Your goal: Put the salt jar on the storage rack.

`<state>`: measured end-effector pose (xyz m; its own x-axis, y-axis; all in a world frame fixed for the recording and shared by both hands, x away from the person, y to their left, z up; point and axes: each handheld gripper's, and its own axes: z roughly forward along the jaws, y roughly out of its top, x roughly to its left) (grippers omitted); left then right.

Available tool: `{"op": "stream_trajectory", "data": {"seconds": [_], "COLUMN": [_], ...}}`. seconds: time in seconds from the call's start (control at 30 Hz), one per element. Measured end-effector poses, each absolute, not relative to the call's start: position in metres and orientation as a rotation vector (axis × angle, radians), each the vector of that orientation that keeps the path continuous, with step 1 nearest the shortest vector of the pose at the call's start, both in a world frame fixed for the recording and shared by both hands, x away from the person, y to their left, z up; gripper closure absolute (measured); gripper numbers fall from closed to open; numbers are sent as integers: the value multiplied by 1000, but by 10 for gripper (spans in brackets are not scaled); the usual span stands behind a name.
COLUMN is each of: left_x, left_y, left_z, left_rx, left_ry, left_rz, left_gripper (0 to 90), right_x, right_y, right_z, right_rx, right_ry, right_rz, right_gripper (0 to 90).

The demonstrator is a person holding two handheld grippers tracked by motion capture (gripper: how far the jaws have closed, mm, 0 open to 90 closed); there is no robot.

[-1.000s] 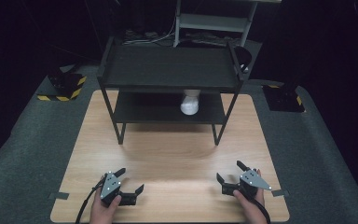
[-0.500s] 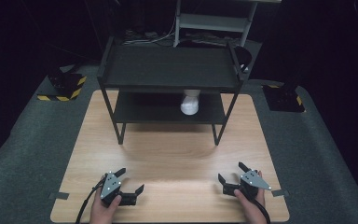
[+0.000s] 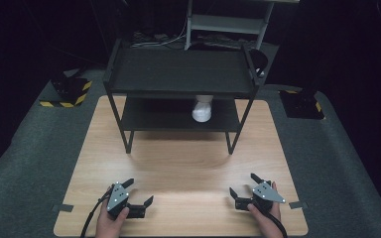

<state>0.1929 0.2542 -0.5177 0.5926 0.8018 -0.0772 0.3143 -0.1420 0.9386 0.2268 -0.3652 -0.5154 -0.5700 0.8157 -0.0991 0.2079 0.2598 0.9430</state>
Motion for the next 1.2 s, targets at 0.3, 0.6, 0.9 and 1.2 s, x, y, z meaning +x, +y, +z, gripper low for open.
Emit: {"op": "stream_trajectory", "data": {"seconds": [0.3, 0.6, 0.9, 1.2], "left_x": [194, 194, 196, 197], "left_y": [255, 255, 255, 253], "left_z": [-518, -517, -517, -515], "left_rx": [1724, 1728, 1738, 1752], "left_ry": [919, 915, 905, 910], "left_rz": [545, 544, 539, 540], "left_gripper": [5, 5, 5, 6], "right_x": [227, 227, 227, 228], "right_y": [-365, -365, -364, -361], "right_z": [-515, -515, -514, -509], "right_rx": [921, 921, 919, 925], "right_ry": [1942, 1945, 1950, 1986], "right_rz": [1316, 1315, 1306, 1277], "right_gripper": [6, 6, 6, 6]}}
